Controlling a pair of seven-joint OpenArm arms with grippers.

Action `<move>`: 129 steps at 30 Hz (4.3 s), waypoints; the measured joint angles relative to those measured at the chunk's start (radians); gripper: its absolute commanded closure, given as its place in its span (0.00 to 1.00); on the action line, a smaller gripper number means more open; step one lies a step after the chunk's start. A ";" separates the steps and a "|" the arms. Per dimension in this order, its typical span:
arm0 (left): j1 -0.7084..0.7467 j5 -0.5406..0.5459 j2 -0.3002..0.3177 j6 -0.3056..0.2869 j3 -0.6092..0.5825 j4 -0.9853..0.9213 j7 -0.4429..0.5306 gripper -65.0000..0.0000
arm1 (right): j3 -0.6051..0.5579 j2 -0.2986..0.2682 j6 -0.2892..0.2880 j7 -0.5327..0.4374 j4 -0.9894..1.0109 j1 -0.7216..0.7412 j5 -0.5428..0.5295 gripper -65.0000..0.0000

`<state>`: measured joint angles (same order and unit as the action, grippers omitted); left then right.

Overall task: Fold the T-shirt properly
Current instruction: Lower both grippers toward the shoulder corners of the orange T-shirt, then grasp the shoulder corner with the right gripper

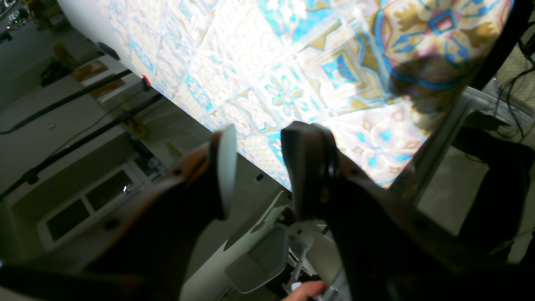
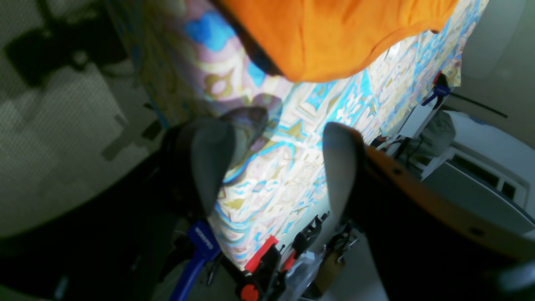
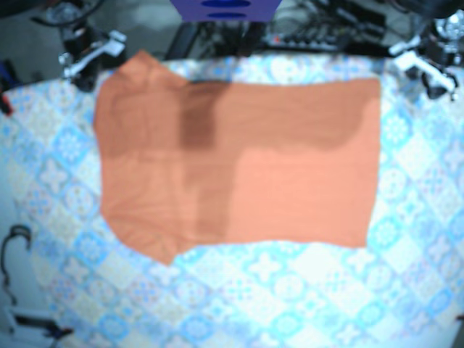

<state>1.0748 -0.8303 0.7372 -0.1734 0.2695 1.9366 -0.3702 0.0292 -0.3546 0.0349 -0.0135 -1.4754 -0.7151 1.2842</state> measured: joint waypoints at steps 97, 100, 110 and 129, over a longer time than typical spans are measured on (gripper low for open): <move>-0.003 0.000 0.000 0.000 0.002 -0.002 -0.005 0.65 | -0.107 -0.008 0.023 0.135 -0.009 0.041 0.000 0.43; -0.003 0.000 0.000 0.000 0.002 -0.002 -0.004 0.65 | -0.122 -0.008 0.025 0.137 -0.010 0.039 0.003 0.43; -0.006 0.000 0.000 0.000 0.002 -0.002 -0.004 0.65 | -0.141 -0.008 0.026 0.145 -0.021 0.039 0.004 0.43; -0.008 0.000 0.000 0.000 0.002 -0.002 -0.004 0.65 | -0.177 0.000 0.003 0.116 -0.022 0.042 0.003 1.00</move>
<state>1.0664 -0.8303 0.7372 -0.1738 0.2714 1.9343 -0.3744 -0.1478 -0.3546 0.0380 0.1028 -1.4975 -0.6735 1.2869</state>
